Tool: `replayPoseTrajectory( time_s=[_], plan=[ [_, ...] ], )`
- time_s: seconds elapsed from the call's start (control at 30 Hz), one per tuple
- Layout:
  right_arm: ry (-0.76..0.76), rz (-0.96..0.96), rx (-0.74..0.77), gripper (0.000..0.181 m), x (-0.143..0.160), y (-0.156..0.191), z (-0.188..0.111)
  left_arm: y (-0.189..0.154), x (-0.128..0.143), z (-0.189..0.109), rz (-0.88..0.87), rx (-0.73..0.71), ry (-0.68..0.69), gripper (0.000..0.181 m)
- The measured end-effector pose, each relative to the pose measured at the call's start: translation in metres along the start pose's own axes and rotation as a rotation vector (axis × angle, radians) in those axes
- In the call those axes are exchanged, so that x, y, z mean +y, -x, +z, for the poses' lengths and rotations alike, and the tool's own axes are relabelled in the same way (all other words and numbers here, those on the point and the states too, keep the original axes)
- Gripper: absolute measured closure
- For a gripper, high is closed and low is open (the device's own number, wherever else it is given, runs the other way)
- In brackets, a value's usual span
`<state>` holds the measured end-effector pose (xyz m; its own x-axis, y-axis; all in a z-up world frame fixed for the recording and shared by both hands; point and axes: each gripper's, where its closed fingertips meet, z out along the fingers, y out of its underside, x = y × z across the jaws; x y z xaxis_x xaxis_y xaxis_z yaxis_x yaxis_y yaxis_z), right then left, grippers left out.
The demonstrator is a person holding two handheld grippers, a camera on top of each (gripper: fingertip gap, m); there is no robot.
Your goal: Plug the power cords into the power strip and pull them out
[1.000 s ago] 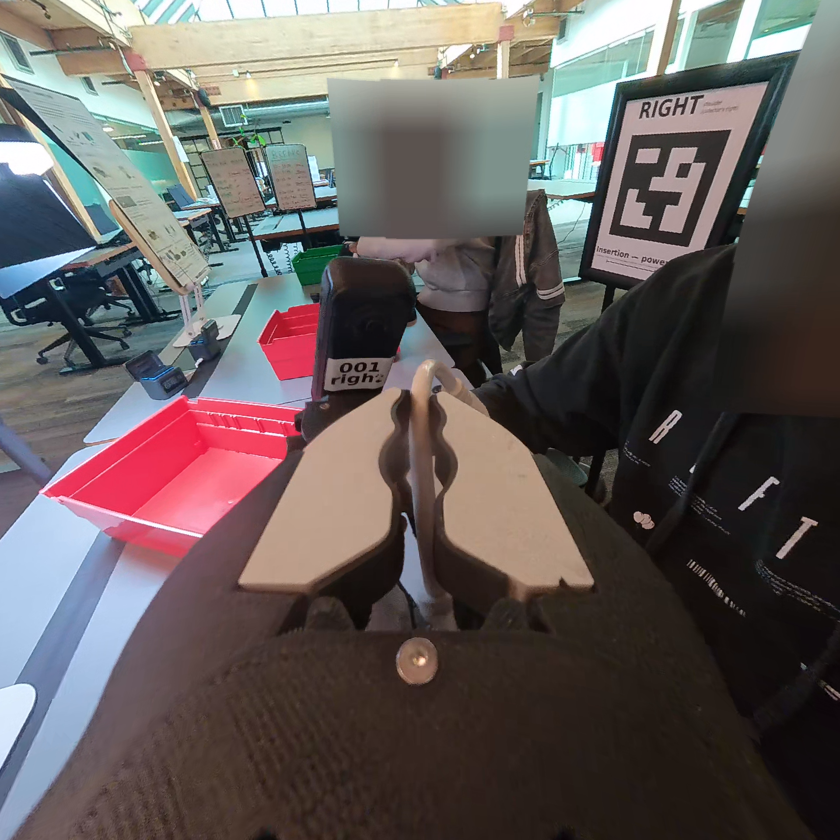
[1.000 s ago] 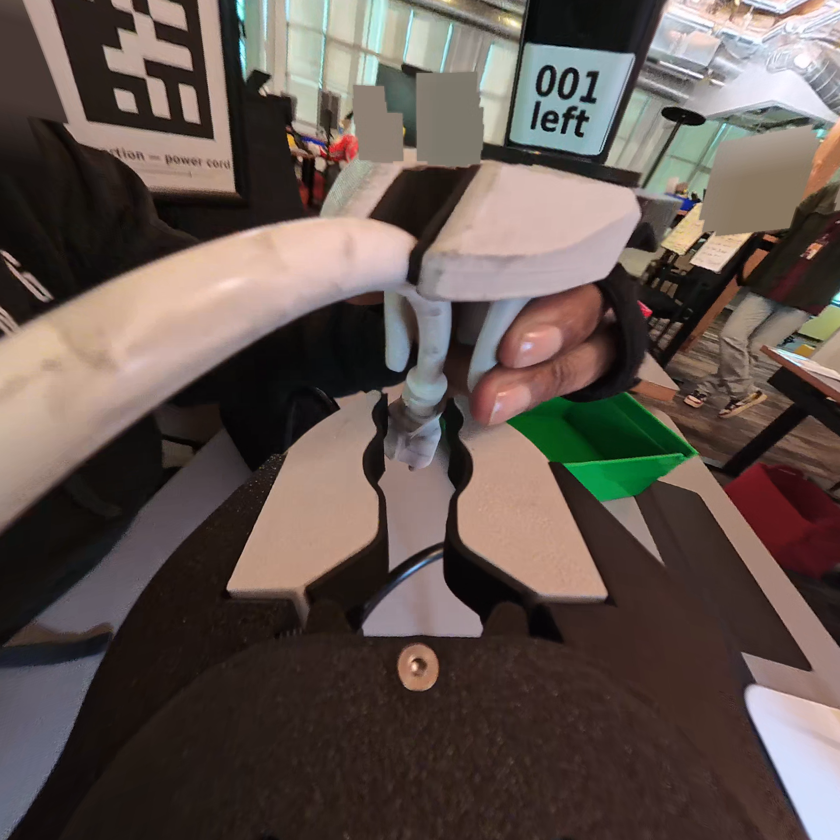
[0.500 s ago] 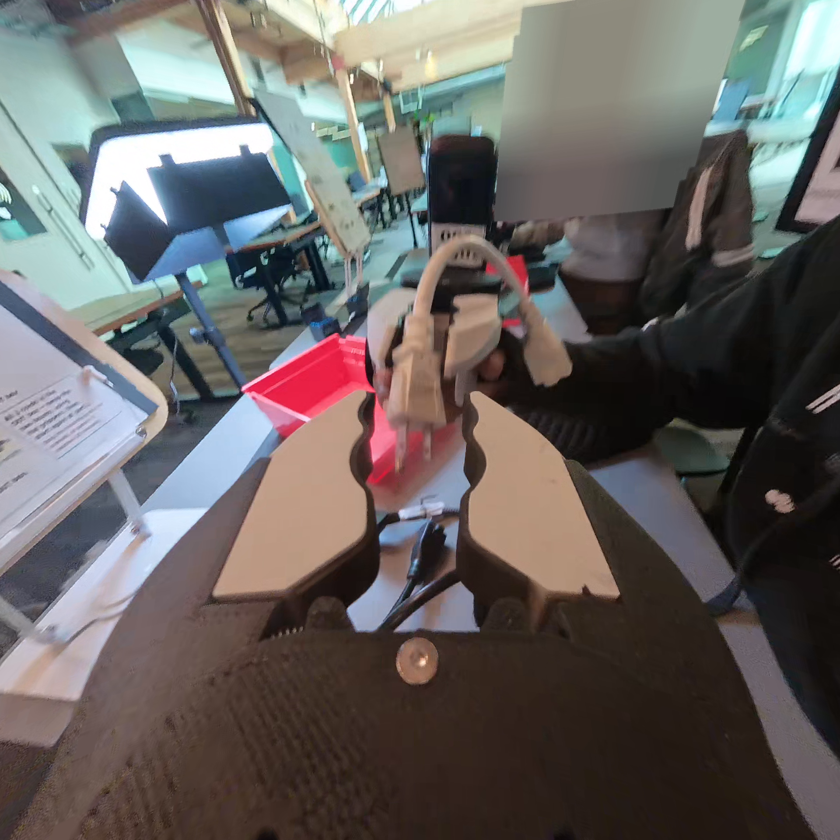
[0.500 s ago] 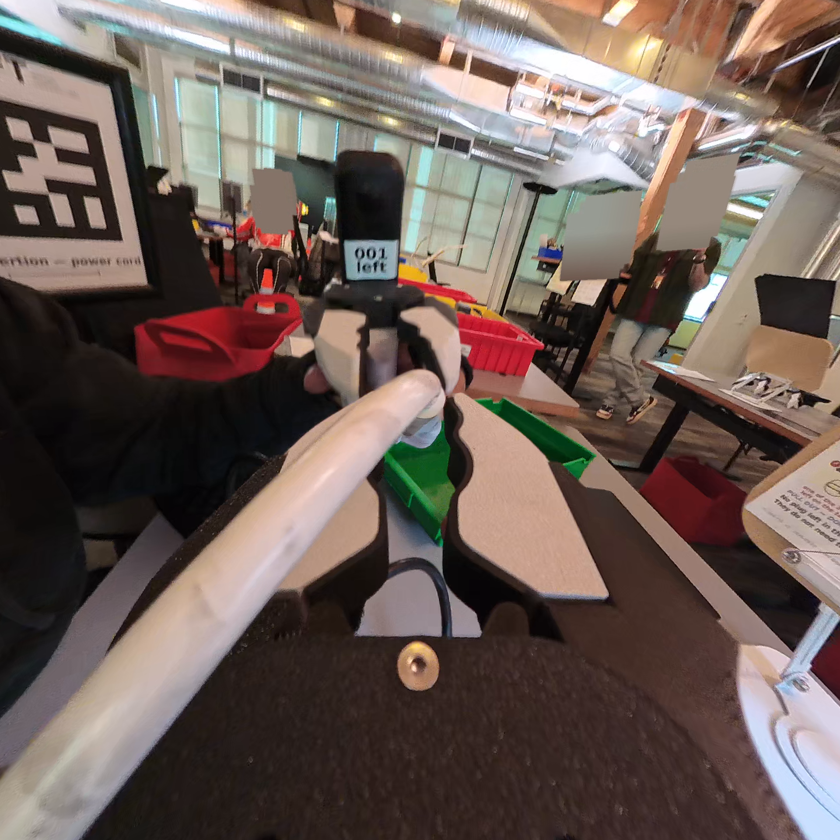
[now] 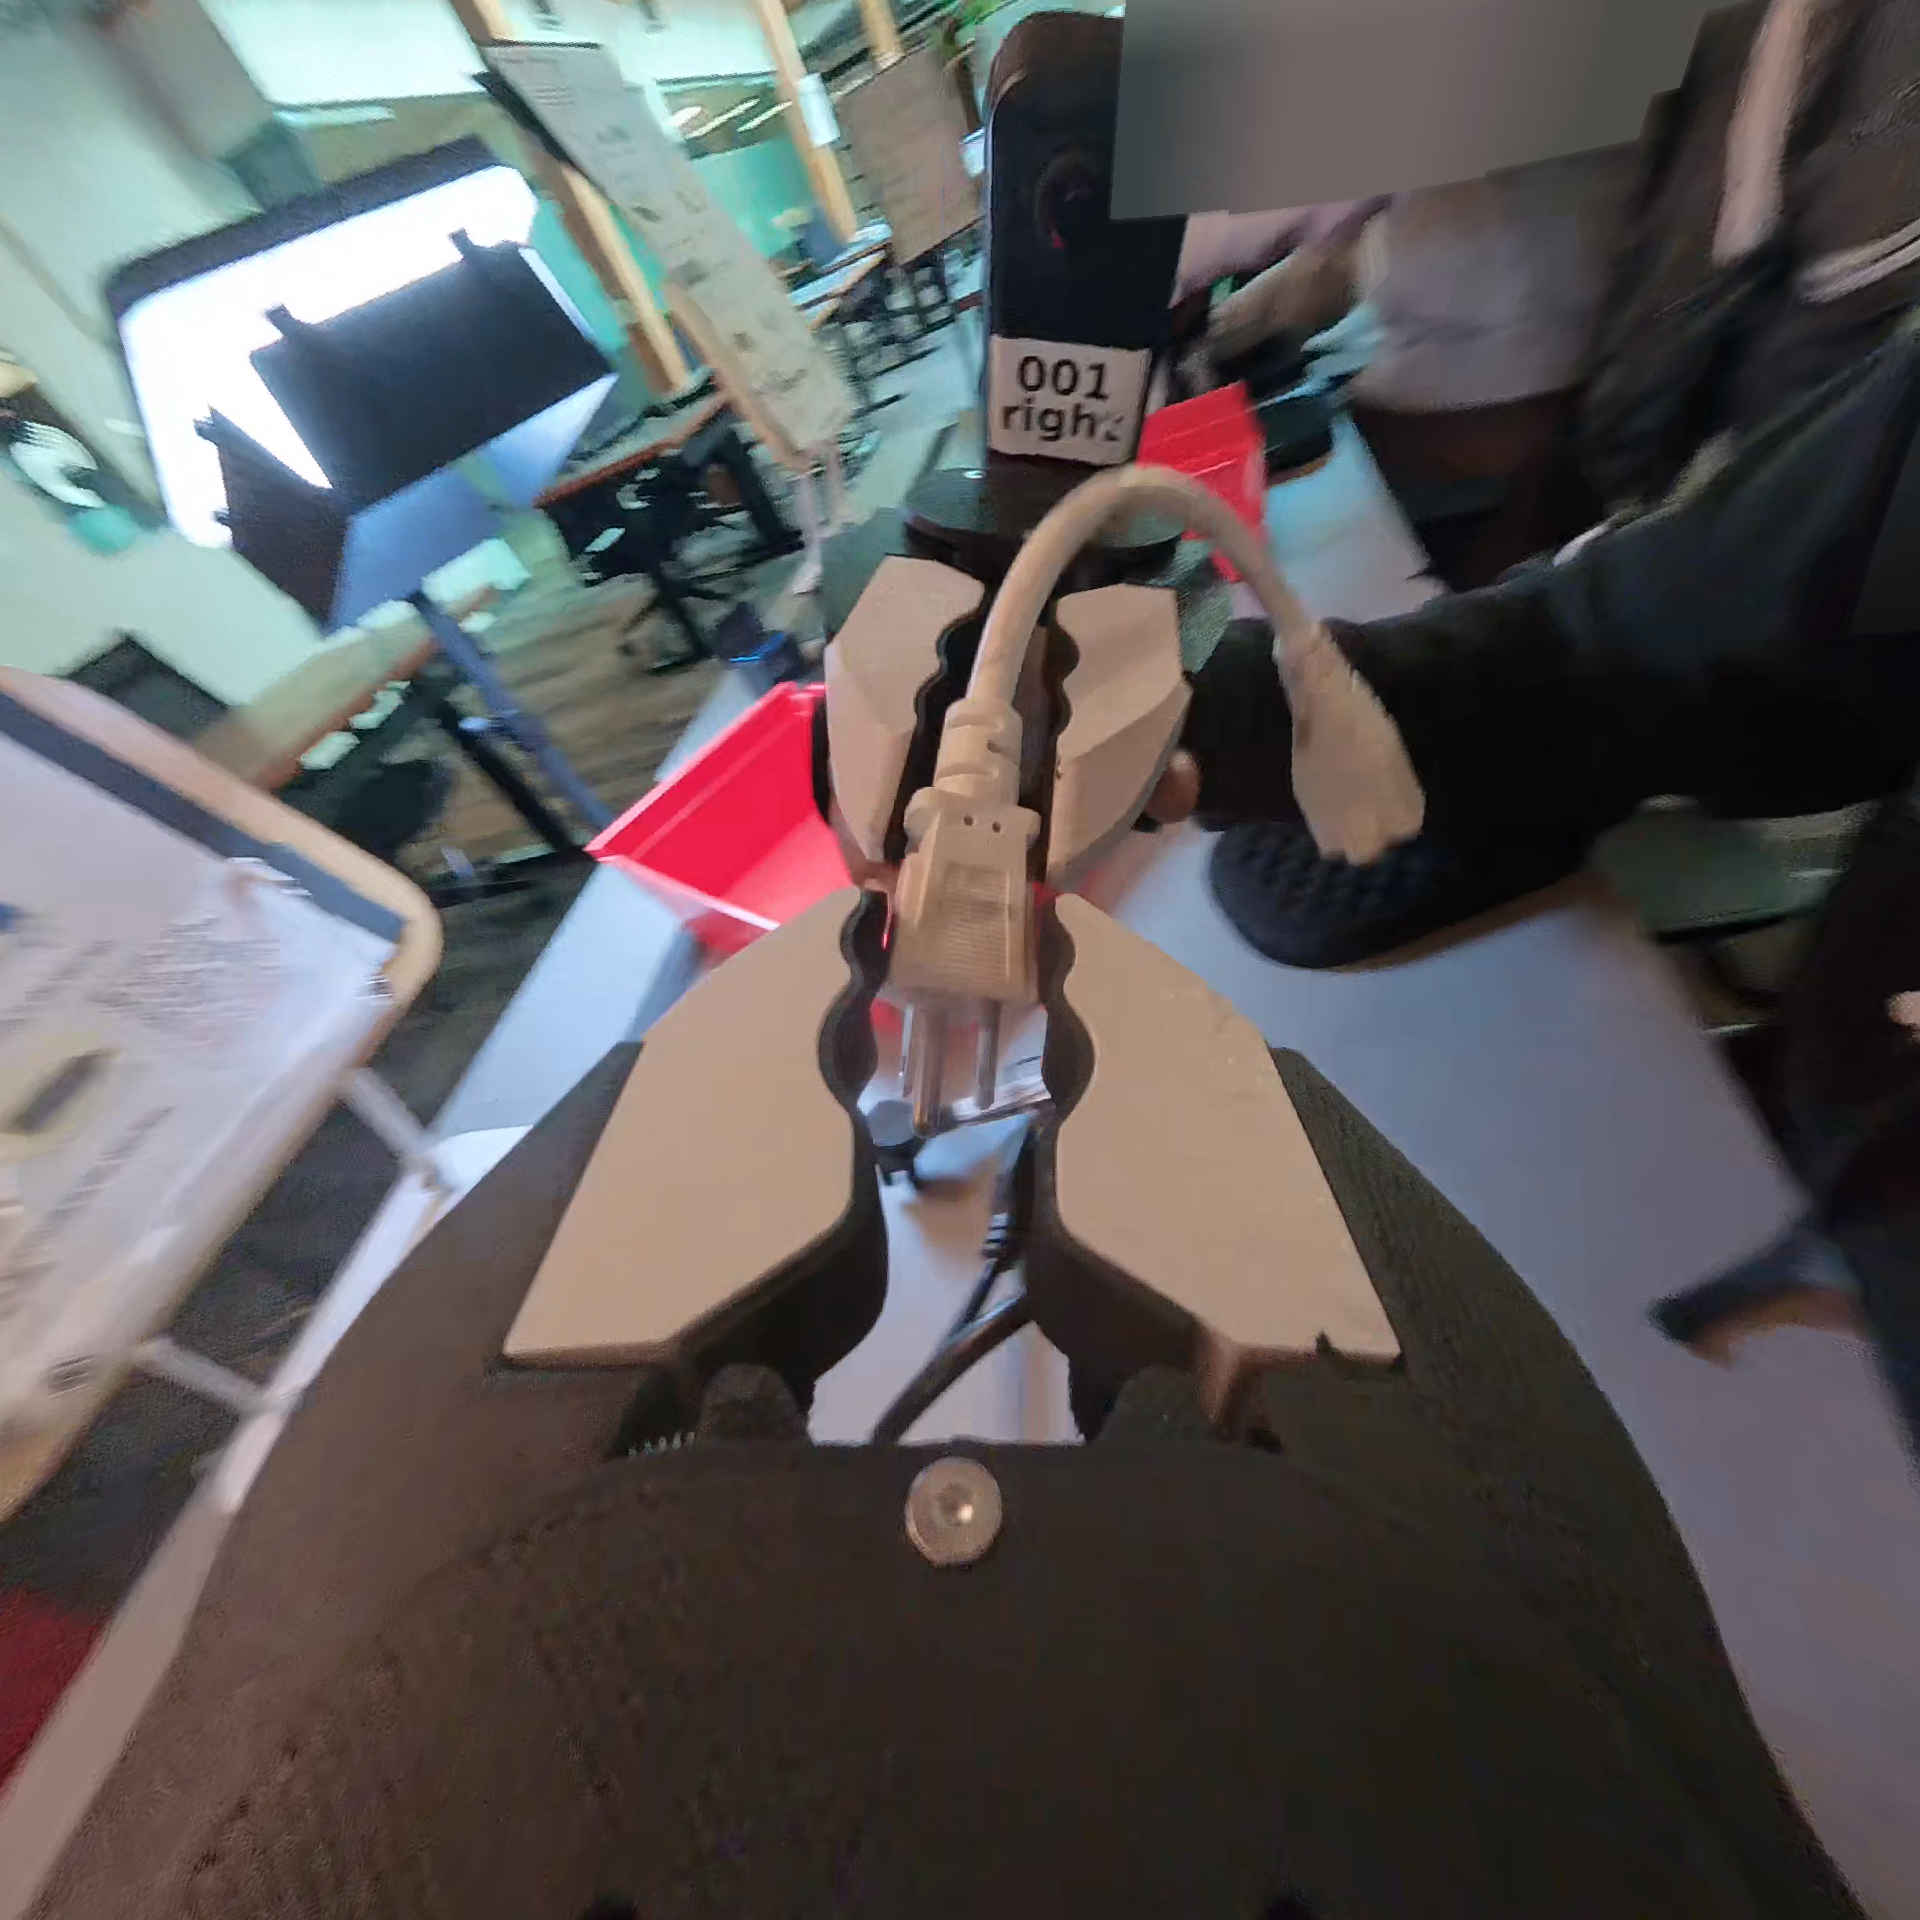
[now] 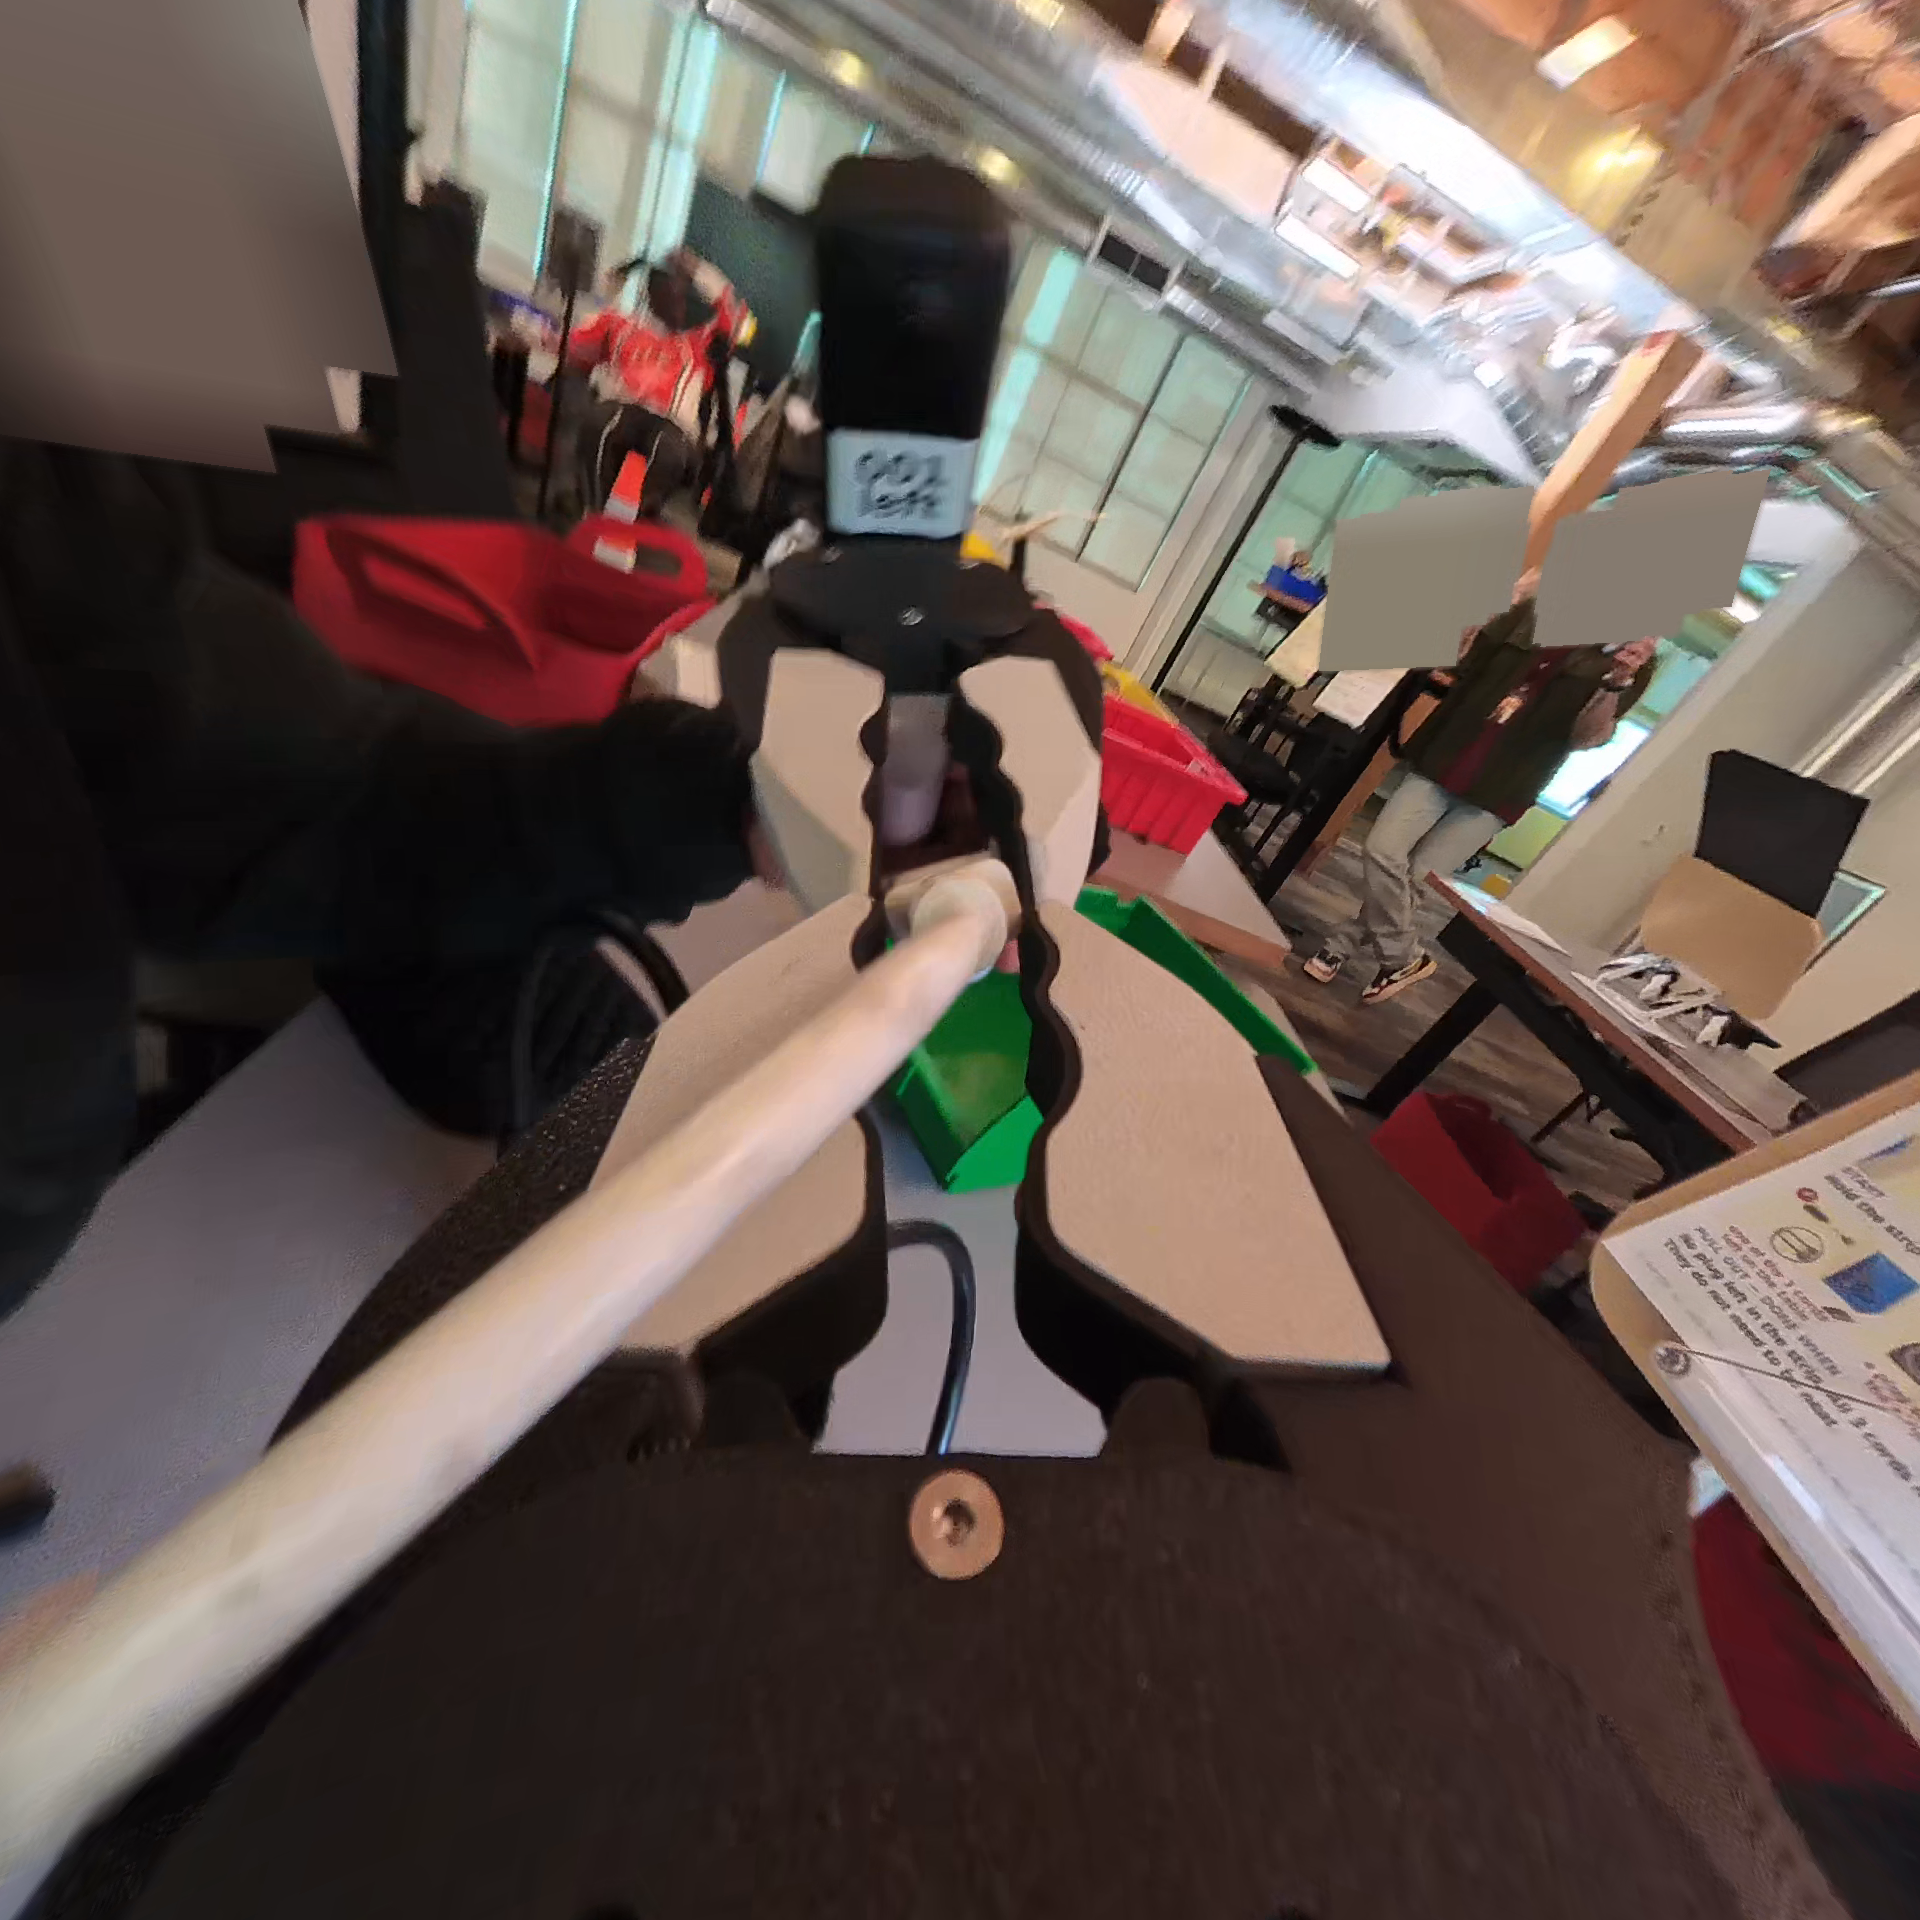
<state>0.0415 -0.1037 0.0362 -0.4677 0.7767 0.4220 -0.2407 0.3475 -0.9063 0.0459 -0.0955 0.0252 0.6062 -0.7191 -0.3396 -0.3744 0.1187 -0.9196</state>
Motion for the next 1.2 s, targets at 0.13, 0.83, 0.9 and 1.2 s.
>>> replayPoseTrajectory(
  time_s=[0.13, 0.83, 0.9, 1.2],
  plan=[
    [0.106, -0.089, -0.046, 0.158, 0.007, 0.01, -0.004, -0.011, -0.001, -0.001, -0.11, 0.13, -0.031, 0.153],
    [0.132, -0.087, -0.009, 0.166, 0.023, 0.004, -0.006, -0.003, 0.024, 0.003, -0.263, 0.157, 0.013, 0.153],
    [0.121, -0.069, -0.001, 0.166, 0.022, 0.002, -0.006, 0.0, 0.02, 0.002, -0.27, 0.127, -0.013, 0.153],
    [0.321, 0.045, 0.073, 0.166, 0.044, -0.019, -0.07, 0.01, 0.137, -0.059, -0.334, -0.111, 0.406, 0.147]
  ],
)
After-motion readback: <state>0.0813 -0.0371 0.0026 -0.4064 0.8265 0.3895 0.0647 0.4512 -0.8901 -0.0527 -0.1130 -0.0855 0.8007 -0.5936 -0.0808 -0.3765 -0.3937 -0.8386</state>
